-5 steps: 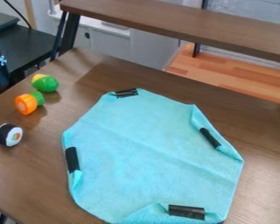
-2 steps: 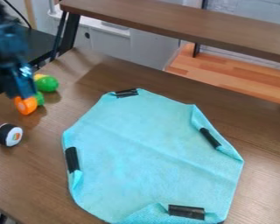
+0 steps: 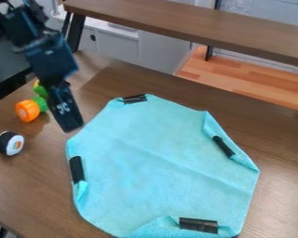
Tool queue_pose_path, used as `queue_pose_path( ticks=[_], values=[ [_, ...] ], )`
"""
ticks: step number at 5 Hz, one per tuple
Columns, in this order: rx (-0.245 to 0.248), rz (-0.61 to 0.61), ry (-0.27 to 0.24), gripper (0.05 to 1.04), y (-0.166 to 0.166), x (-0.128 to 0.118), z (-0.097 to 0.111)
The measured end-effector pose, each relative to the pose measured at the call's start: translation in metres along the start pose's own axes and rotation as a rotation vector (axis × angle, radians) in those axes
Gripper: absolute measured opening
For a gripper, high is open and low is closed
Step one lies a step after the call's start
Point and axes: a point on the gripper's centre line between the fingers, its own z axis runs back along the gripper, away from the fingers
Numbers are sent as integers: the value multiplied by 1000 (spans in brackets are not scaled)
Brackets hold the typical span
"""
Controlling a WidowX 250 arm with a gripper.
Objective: Fold blue cloth from bottom right to top left
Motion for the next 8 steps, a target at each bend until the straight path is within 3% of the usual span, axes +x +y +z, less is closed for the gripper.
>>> queue_pose_path(
  ticks=[2,3,4,5,8],
  values=[
    [-46,-183,-75,999,-41,16,-44],
    [-48,-282,-57,999,-58,26,-67],
    [-43,-343,-73,999,-70,36,-82],
    [-7,-365,-108,999,-74,48,-89],
    [-20,-415,-120,999,-99,57,-122]
  ],
)
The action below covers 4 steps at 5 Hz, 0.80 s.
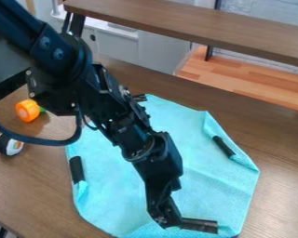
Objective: Fold blue cloth from bottom right to top left
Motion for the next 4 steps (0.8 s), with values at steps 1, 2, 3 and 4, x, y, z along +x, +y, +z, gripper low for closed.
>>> queue_pose_path(
  ticks=[1,2,3,4],
  values=[
    [-6,-6,-15,999,-6,6,-3],
    [-7,-17,-22,999,-13,12,-9],
    [-5,-23,-15,999,-17,10,-20],
    [3,-32,-8,954,-20,9,-31]
  ],
)
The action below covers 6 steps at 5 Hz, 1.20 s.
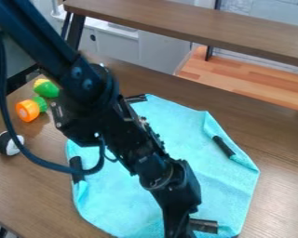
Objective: Fold blue cloth from bottom right to top left
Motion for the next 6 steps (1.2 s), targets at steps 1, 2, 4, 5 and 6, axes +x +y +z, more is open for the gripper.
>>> queue_pose_path(
  ticks=[1,2,4,5,6],
  values=[
    [15,-1,-2,672,1,-1,-6],
    [14,-9,0,369,1,-2,-8],
    [-29,100,-22,78,20,-11,19],
    [-42,147,-27,66,40,-13,34],
    [-21,197,-18,64,64,-17,49]
  ],
)
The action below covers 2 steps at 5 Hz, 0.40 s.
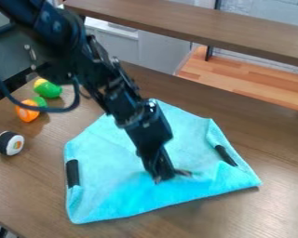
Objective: Fold blue cloth from bottom right to top left
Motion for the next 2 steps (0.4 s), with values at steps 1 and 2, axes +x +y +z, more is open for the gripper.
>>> queue_pose_path(
  ticks=[1,2],
  values=[
    [18,20,-2,64,22,4,14],
    [41,6,32,64,43,6,26]
  ],
)
